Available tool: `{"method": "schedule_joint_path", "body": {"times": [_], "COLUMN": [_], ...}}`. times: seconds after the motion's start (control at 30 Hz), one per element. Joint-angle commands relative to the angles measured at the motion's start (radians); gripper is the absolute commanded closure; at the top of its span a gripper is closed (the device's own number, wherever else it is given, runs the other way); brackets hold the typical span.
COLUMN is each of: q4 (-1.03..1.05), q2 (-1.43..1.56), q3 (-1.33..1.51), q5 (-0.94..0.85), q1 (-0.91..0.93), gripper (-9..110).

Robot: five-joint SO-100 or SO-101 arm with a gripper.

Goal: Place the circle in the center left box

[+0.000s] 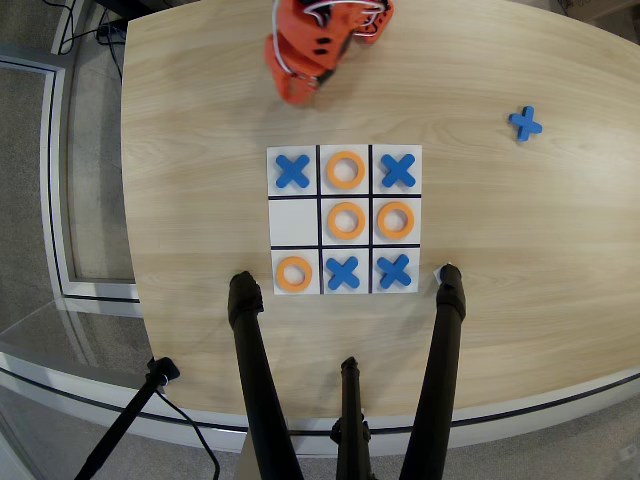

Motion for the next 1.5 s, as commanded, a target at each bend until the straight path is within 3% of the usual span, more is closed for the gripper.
{"method": "schedule_joint_path", "body": {"times": [0.0, 0.07, 0.2, 0.4, 1.47], "q4": [0.006, 0.006, 0.005, 0.014, 0.014], "q2": [0.018, 0.018, 0.018, 0.018, 0.018], "q3": [0.055, 0.055, 0.055, 0.055, 0.055], "q5": [-0.006, -0.008, -0.181, -0.215, -0.206], "q1": [0.364, 0.555, 0.833, 1.009, 1.035], "gripper": [102, 102, 102, 101, 101]}}
